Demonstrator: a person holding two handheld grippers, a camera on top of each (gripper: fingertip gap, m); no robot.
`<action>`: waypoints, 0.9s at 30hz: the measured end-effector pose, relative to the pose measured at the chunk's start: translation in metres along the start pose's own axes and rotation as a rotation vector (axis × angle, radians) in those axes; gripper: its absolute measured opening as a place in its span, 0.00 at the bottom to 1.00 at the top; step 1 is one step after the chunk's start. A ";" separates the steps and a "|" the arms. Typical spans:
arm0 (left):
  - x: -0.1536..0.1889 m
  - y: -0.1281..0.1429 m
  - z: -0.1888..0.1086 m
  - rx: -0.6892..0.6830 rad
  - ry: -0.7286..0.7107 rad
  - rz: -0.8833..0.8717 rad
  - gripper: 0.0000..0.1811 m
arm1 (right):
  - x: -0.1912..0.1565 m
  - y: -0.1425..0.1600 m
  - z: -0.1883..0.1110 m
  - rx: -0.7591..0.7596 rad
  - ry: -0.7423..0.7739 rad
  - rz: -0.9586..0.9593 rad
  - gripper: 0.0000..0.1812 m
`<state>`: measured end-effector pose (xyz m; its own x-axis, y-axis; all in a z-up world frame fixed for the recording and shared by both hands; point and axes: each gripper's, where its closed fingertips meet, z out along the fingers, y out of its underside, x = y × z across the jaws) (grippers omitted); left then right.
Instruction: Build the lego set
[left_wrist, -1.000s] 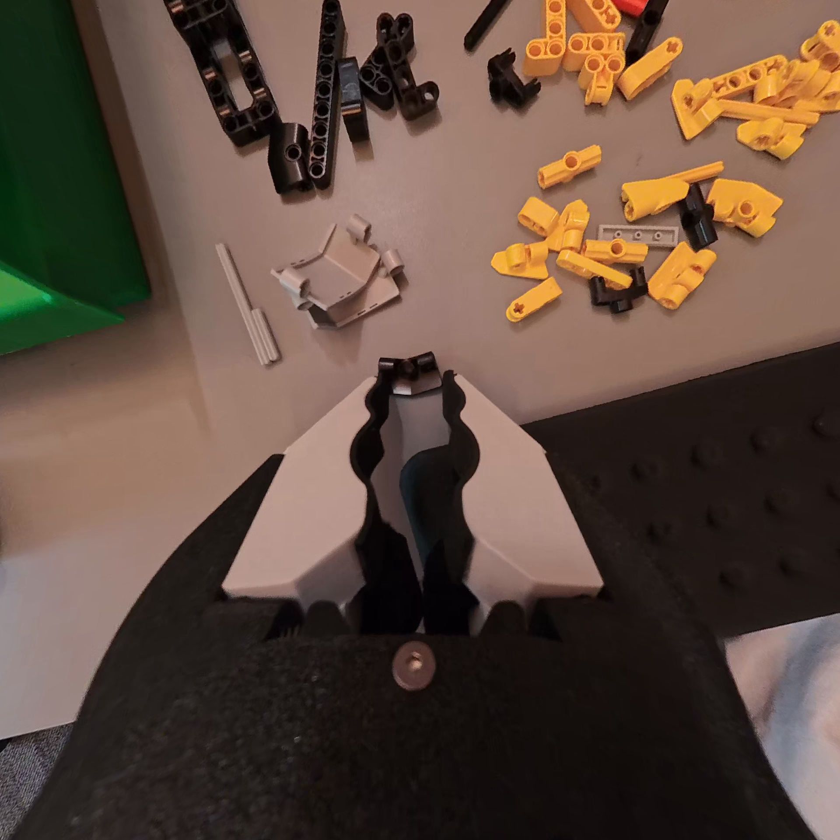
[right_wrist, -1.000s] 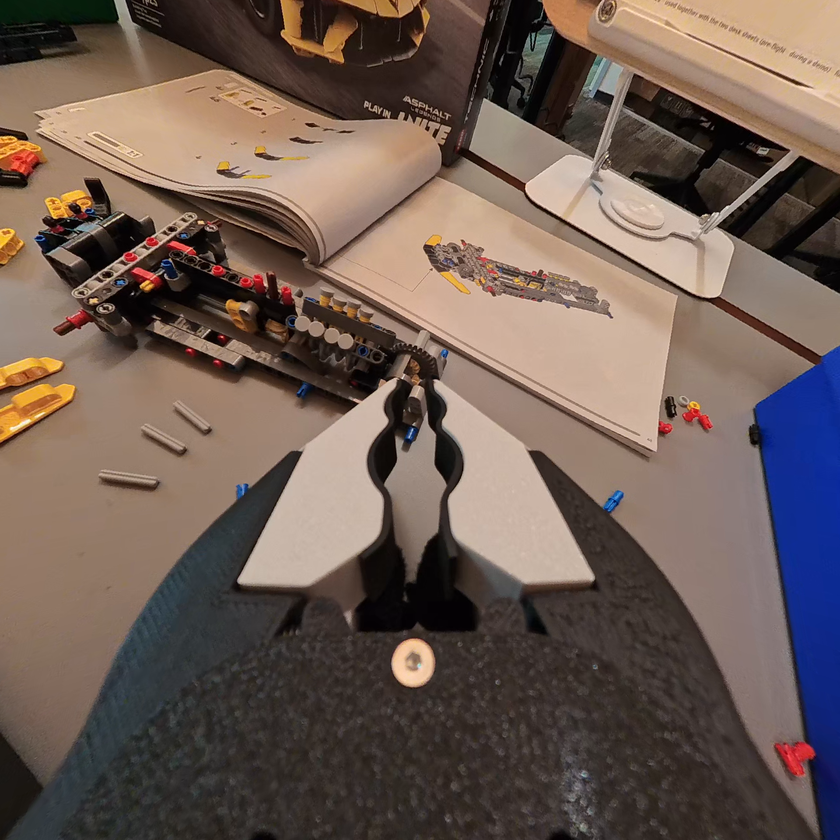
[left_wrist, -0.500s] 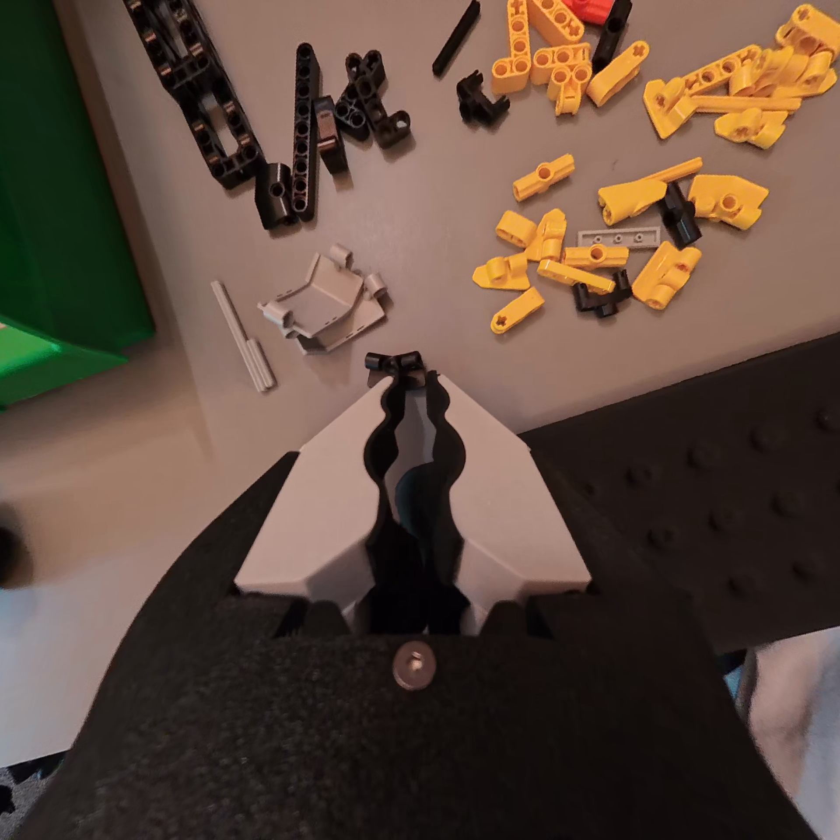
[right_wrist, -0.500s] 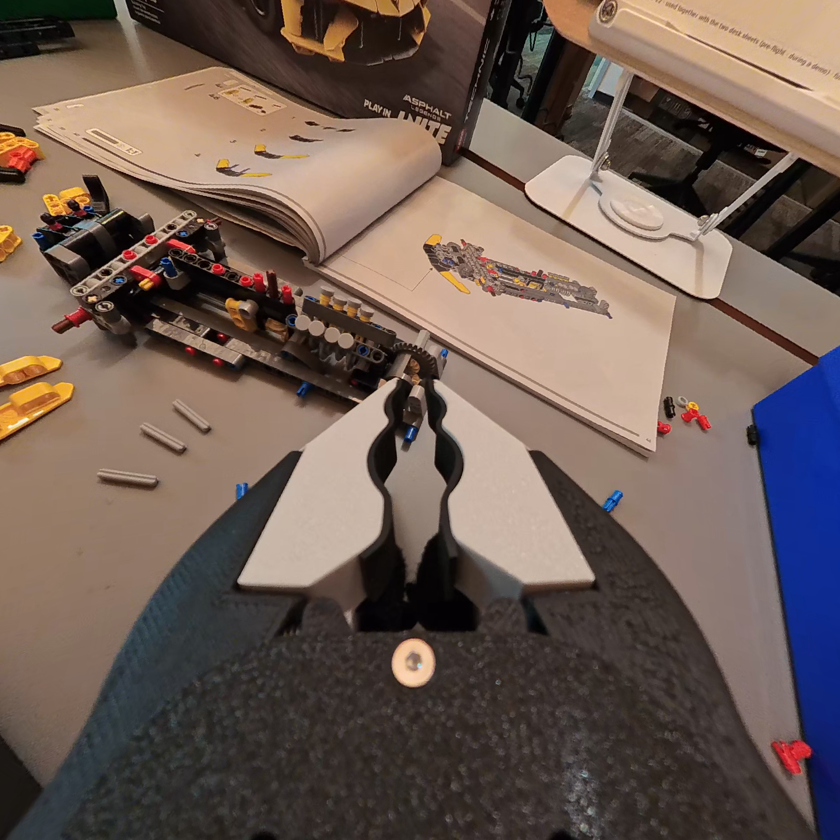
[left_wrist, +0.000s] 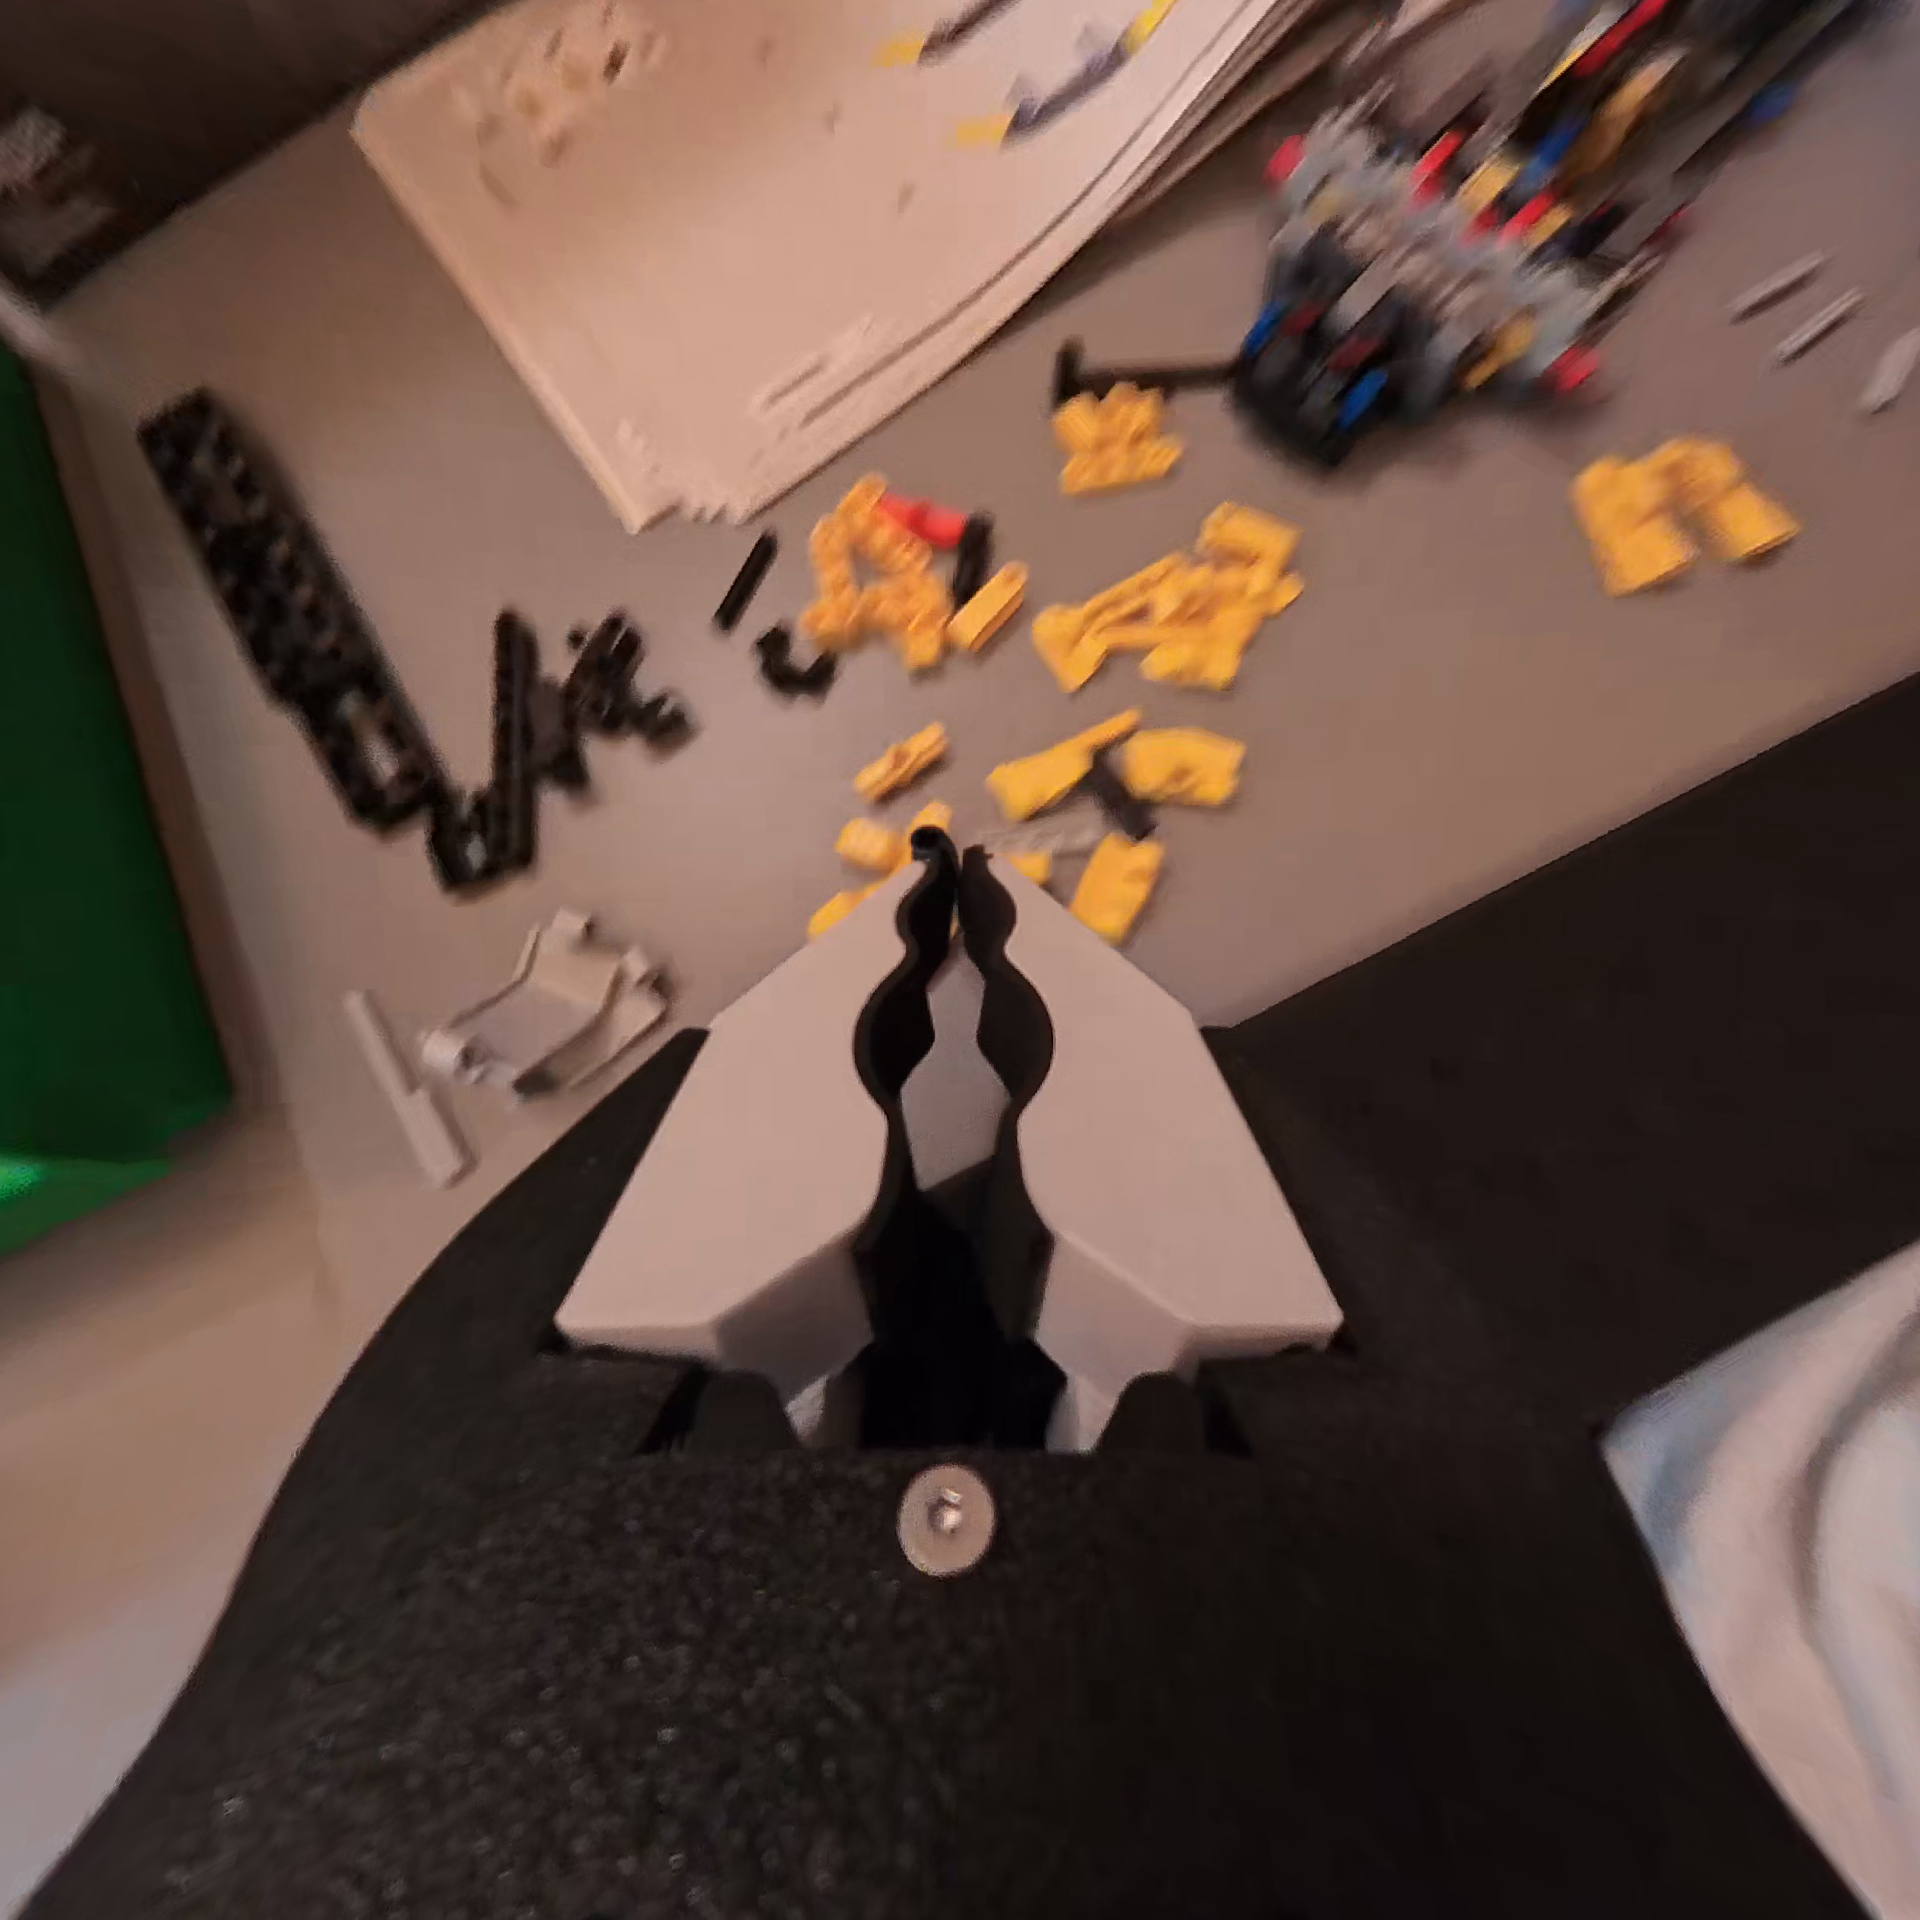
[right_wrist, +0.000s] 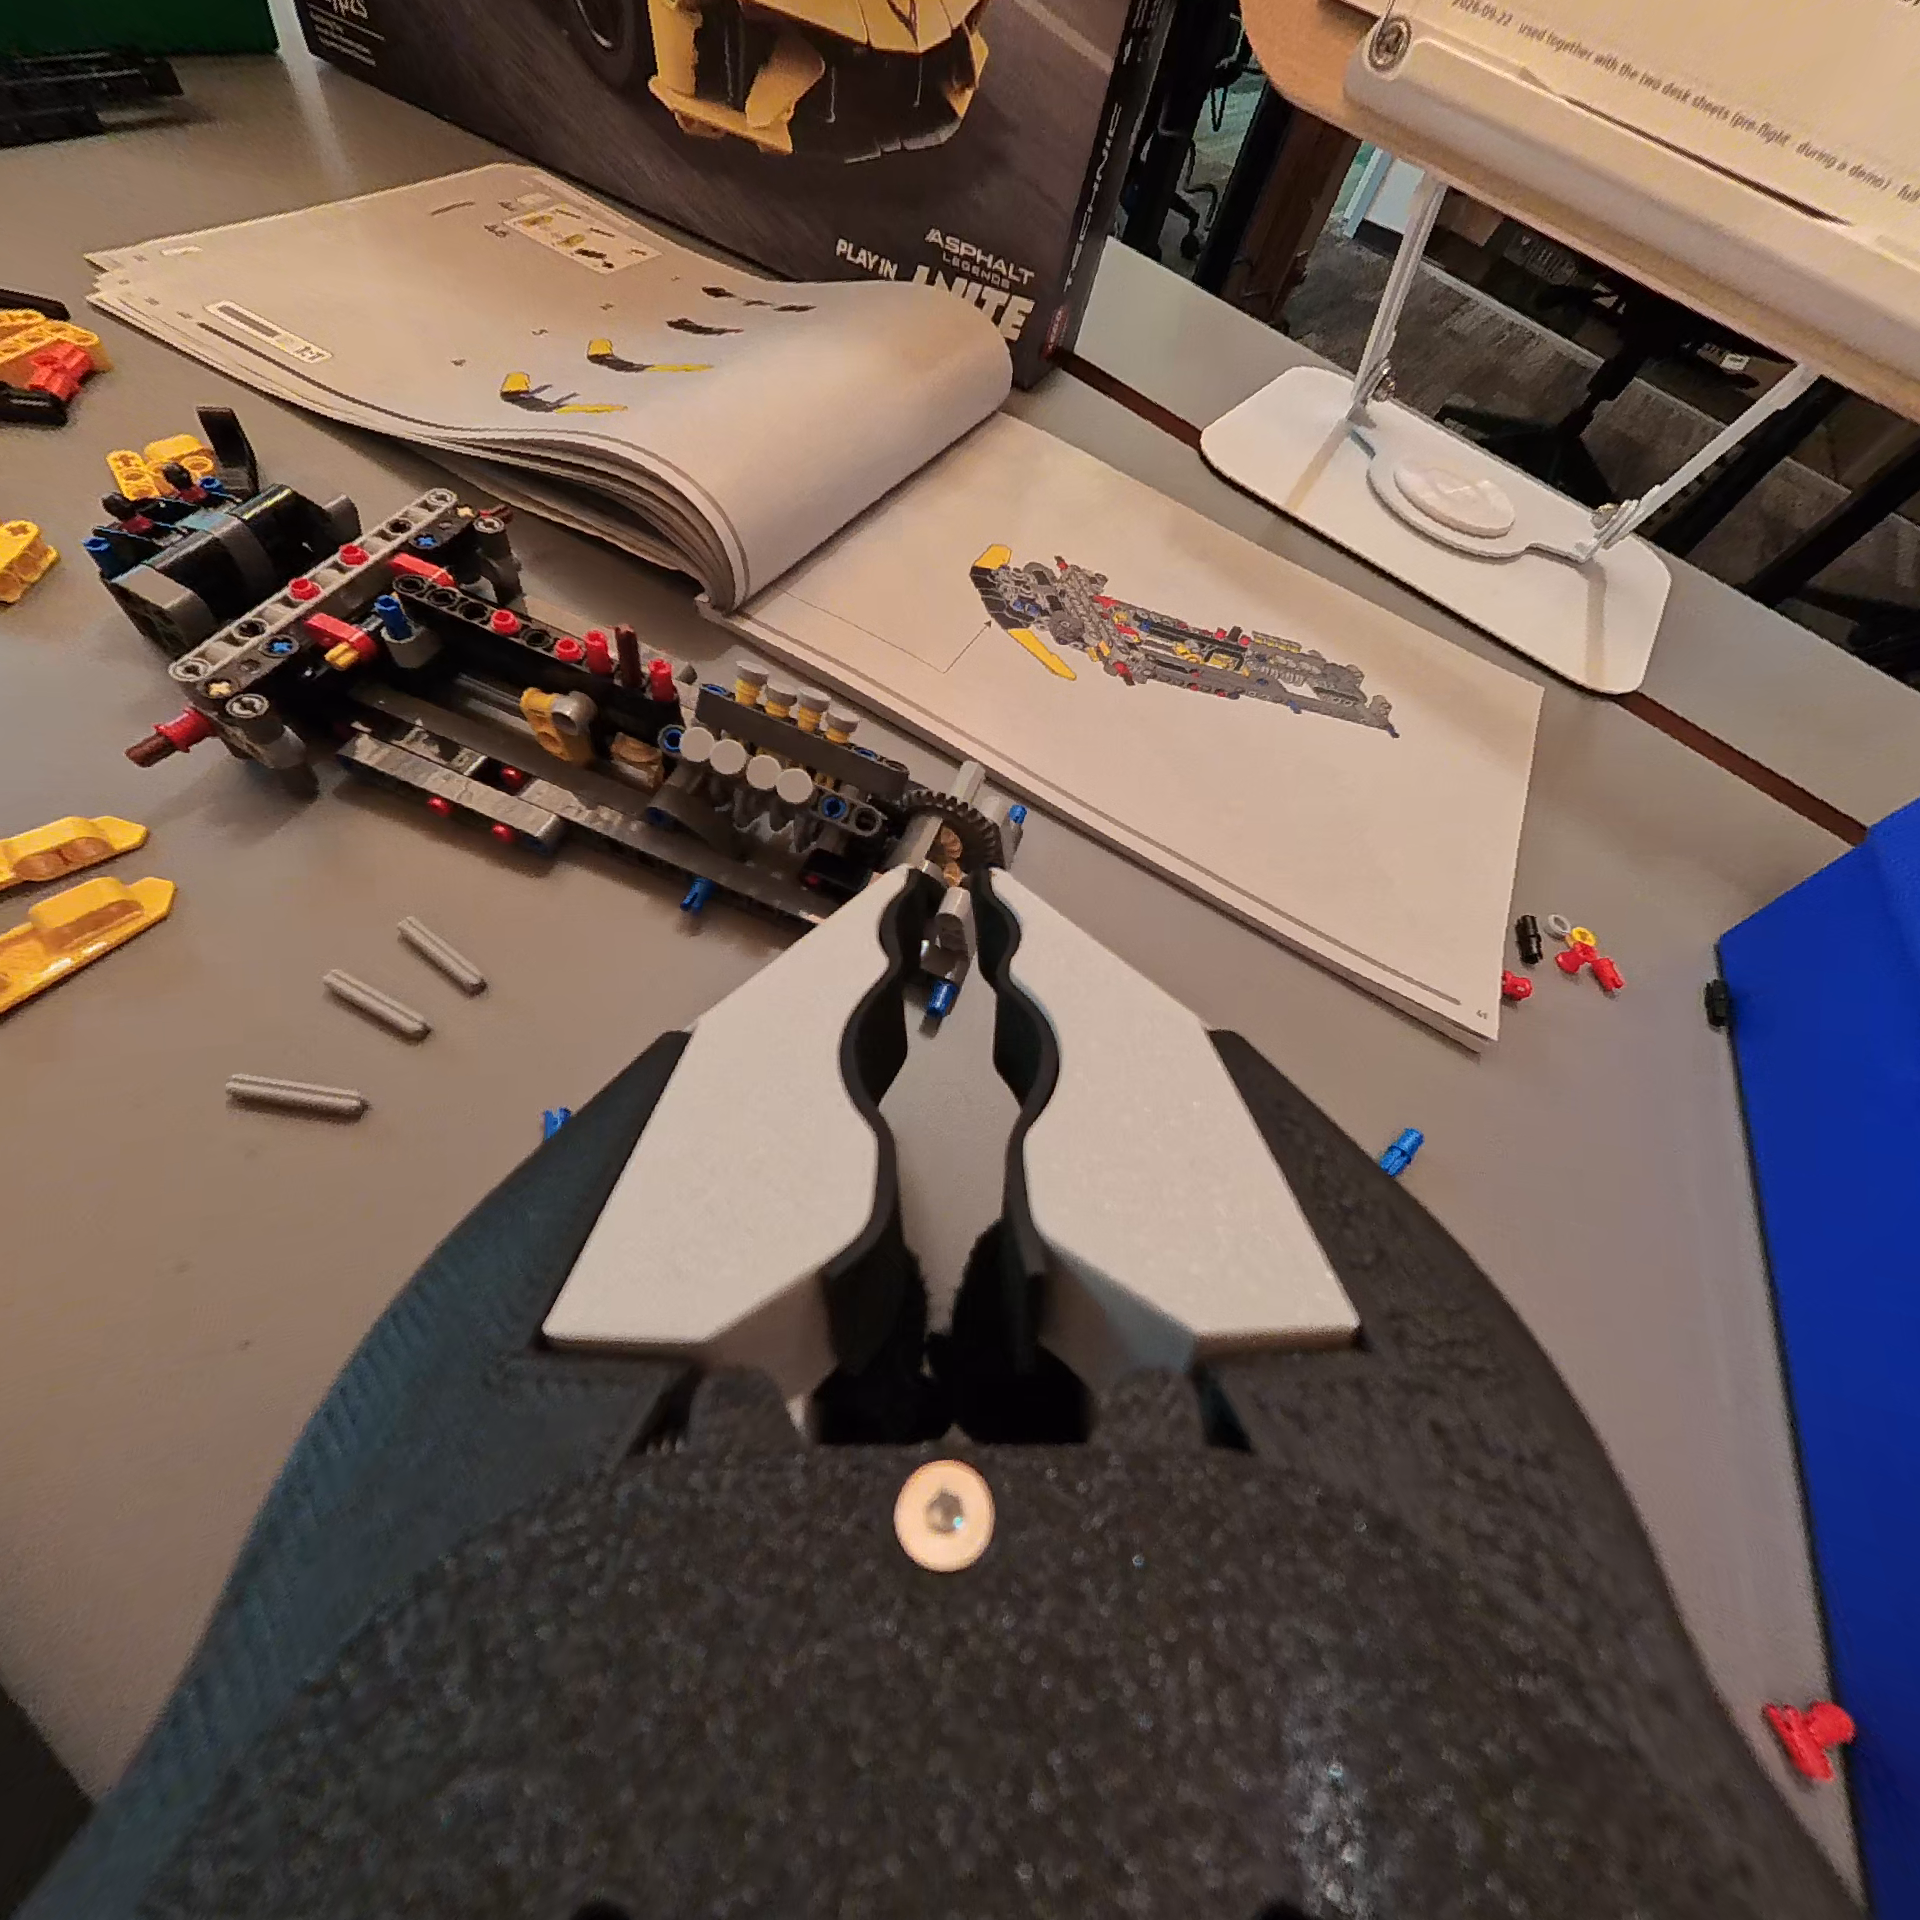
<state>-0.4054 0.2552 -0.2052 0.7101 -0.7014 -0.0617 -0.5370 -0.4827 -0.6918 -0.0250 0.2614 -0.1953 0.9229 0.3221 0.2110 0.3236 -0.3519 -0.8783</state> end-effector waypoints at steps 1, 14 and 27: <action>0.013 -0.013 -0.001 0.045 0.040 0.006 0.00 | 0.000 0.000 0.000 0.001 -0.001 -0.001 0.04; 0.227 -0.092 0.069 0.151 0.404 0.451 0.00 | 0.000 -0.006 -0.005 0.039 -0.013 0.027 0.04; 0.219 -0.078 0.103 0.074 0.116 0.794 0.00 | -0.004 -0.006 -0.005 0.046 -0.051 0.047 0.04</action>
<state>-0.1613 0.1929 -0.2387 0.0753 -0.8727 -0.4823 -0.8271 0.2155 -0.5191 -0.0295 0.2576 -0.1884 0.9247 0.3510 0.1474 0.2688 -0.3277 -0.9057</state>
